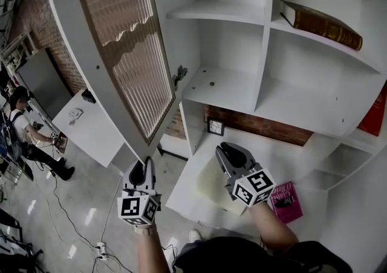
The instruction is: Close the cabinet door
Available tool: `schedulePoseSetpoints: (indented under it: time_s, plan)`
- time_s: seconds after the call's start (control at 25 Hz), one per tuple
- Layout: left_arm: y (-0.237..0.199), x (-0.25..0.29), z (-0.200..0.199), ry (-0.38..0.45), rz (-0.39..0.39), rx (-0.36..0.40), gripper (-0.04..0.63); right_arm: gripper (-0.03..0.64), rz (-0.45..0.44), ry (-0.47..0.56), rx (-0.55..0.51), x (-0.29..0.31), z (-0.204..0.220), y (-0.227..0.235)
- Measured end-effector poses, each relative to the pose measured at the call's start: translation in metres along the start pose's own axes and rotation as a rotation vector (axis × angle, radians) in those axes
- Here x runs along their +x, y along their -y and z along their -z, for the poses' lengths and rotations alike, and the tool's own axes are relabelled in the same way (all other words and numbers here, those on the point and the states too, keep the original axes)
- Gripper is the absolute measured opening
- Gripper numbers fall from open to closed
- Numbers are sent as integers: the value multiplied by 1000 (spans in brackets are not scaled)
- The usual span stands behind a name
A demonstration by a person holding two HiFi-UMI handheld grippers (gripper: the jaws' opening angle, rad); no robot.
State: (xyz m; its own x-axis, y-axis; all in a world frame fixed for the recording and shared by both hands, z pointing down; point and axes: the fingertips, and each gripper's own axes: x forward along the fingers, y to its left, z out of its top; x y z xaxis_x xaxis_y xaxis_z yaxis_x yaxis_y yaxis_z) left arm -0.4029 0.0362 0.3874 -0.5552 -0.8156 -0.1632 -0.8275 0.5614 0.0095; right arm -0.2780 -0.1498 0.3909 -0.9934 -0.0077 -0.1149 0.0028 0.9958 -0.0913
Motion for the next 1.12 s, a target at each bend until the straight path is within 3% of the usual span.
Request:
schedulePoseSetpoints:
  time_s: [0.88,1.12]
  plan:
    - [92,7,2,-50,29,47,95,55,67,14,-1,-86,-8,41]
    - [125,14,3,-55,79,51,112,55,105,22,6,-112,-9,55]
